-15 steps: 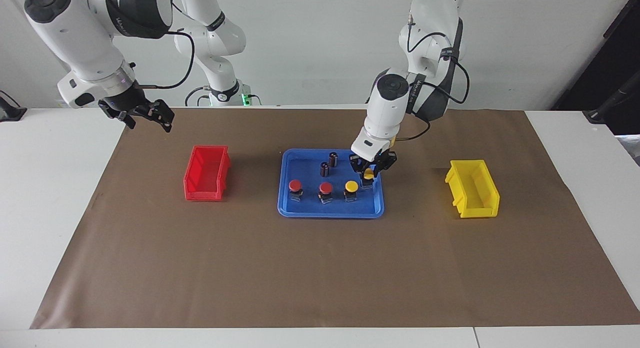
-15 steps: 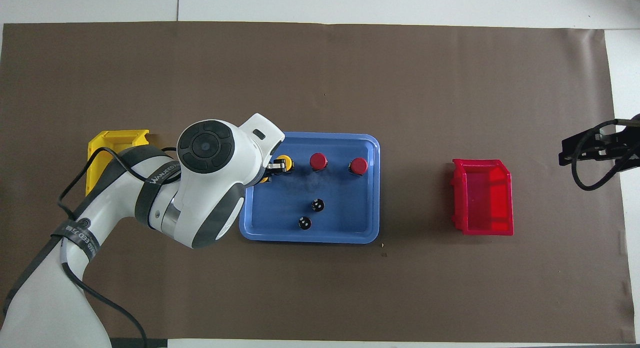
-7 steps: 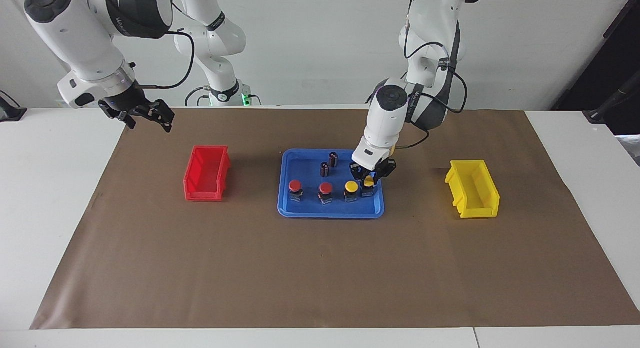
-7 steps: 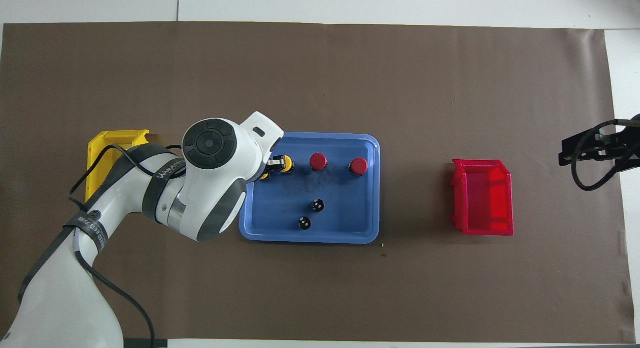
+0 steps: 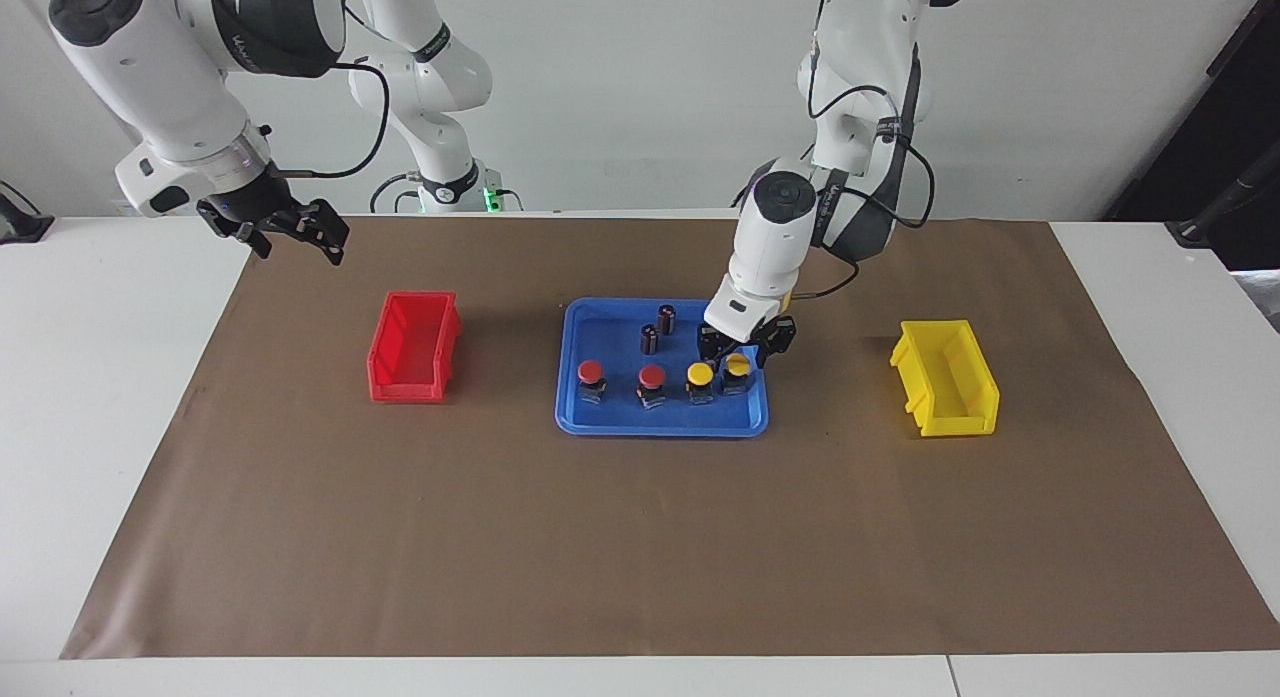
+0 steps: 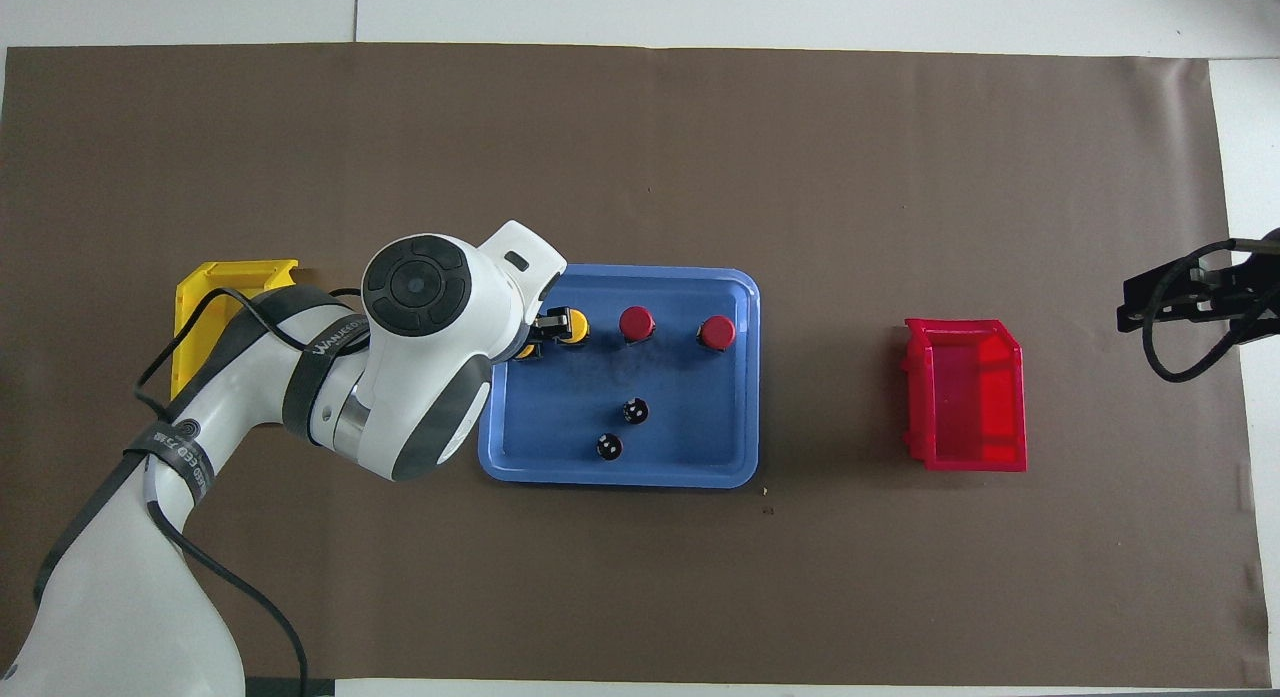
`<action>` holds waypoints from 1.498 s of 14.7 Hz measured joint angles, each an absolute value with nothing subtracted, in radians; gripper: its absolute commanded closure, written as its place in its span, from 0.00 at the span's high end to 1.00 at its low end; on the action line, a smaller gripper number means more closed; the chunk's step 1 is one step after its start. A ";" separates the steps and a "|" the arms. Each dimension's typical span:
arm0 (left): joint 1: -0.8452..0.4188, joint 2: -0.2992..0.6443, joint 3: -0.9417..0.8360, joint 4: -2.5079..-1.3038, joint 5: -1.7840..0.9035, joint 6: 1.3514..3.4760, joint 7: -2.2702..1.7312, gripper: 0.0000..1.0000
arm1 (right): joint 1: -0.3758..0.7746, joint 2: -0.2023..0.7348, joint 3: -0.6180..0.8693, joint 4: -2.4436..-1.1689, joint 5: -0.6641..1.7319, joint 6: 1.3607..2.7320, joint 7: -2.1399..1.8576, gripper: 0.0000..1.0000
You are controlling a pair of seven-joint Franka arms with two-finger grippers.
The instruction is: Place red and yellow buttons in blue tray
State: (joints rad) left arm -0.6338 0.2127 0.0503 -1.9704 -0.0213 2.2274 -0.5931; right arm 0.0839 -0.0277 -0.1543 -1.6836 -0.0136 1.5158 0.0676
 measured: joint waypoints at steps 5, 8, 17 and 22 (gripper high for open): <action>-0.606 0.197 0.065 -1.918 -0.021 2.146 -0.571 1.00 | 0.084 -0.028 -0.154 -1.684 -0.014 1.516 0.068 1.00; -0.547 0.149 0.072 -1.843 -0.021 2.013 -0.518 1.00 | 0.084 -0.028 -0.154 -1.684 -0.014 1.516 0.068 1.00; -0.240 -0.045 0.083 -1.689 -0.021 1.646 -0.086 1.00 | 0.084 -0.028 -0.154 -1.684 -0.014 1.516 0.068 1.00; -0.141 -0.062 0.085 -1.640 -0.021 1.551 0.070 1.00 | 0.084 -0.028 -0.154 -1.684 -0.014 1.516 0.068 1.00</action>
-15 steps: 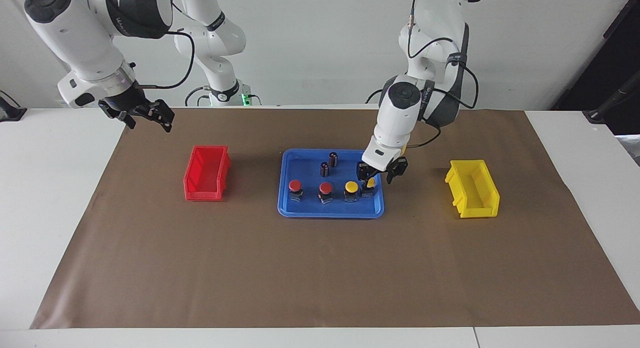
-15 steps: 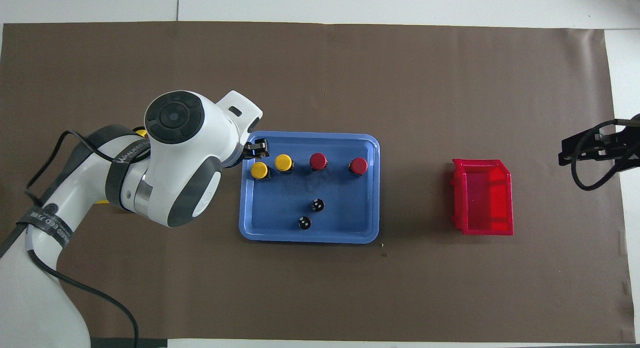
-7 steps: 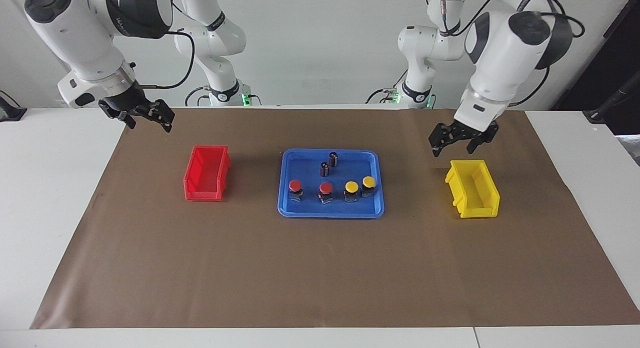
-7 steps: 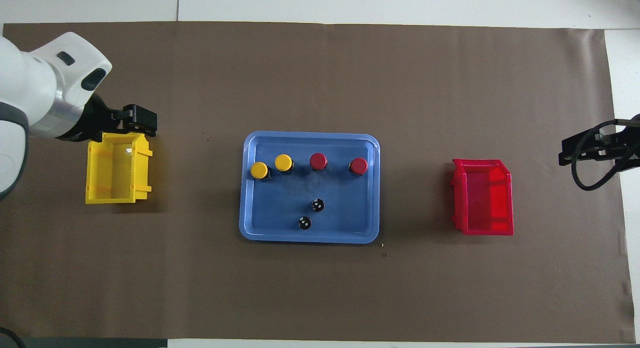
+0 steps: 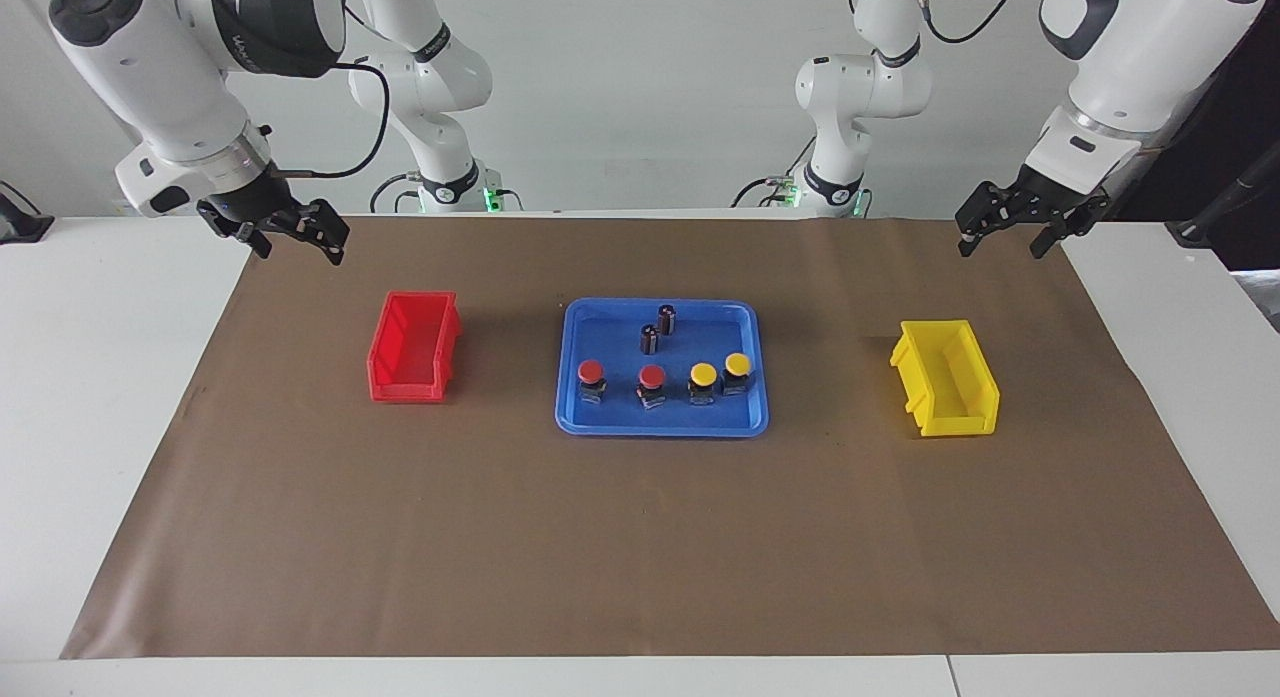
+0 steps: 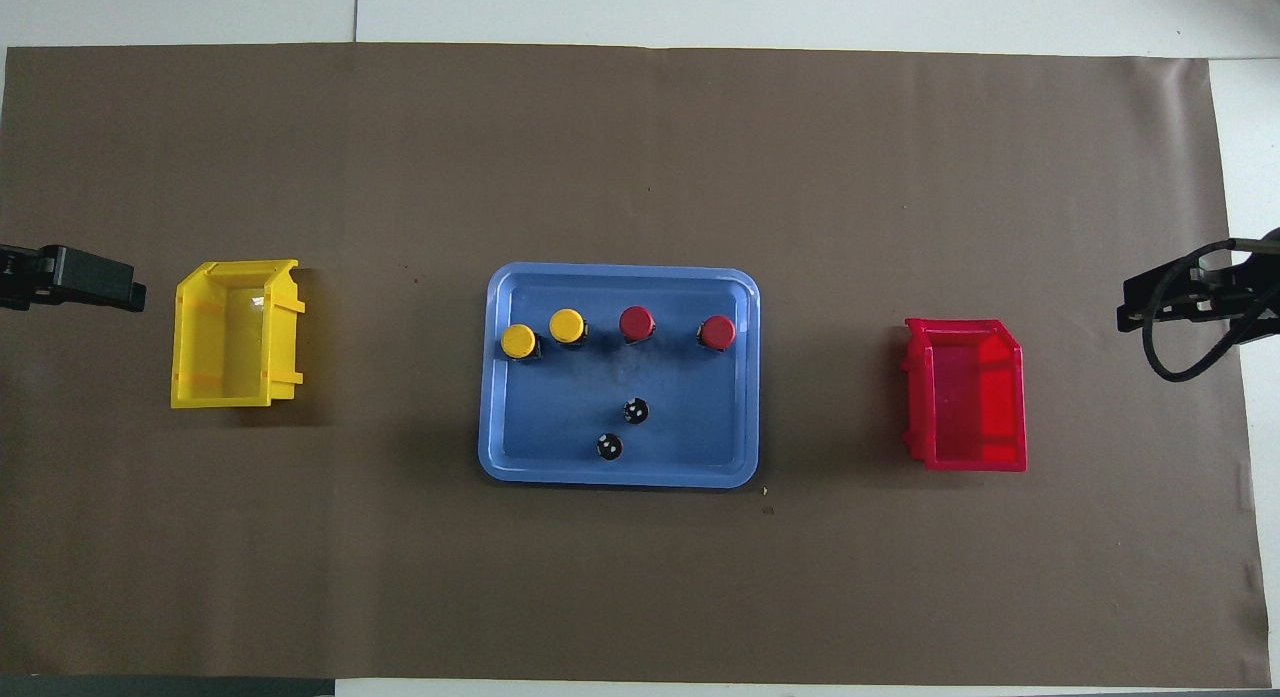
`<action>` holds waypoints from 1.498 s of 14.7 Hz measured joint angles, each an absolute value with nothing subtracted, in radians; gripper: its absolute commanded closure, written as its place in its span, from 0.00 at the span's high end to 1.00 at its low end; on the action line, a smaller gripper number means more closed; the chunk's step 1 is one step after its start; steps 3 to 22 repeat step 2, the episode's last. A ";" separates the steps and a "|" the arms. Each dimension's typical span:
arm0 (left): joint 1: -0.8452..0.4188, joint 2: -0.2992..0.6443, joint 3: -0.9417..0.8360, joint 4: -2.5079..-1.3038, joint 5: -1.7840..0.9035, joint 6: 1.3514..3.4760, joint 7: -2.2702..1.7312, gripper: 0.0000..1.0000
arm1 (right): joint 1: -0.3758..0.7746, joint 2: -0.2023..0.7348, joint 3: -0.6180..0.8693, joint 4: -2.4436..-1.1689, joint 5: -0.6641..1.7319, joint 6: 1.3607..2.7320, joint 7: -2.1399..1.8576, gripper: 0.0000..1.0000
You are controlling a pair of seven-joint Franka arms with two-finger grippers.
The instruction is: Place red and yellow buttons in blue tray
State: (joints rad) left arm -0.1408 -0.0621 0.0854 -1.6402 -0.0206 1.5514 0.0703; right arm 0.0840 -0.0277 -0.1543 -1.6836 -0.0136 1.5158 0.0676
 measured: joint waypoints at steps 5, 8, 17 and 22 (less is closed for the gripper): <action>-0.118 -0.062 0.086 -1.619 -0.021 1.534 0.098 1.00 | 0.084 -0.028 -0.154 -1.684 -0.014 1.516 0.068 1.00; -0.118 -0.062 0.086 -1.619 -0.021 1.534 0.098 1.00 | 0.084 -0.028 -0.154 -1.684 -0.014 1.516 0.068 1.00; -0.118 -0.062 0.086 -1.619 -0.021 1.534 0.098 1.00 | 0.084 -0.028 -0.154 -1.684 -0.014 1.516 0.068 1.00; -0.118 -0.062 0.086 -1.619 -0.021 1.534 0.098 1.00 | 0.084 -0.028 -0.154 -1.684 -0.014 1.516 0.068 1.00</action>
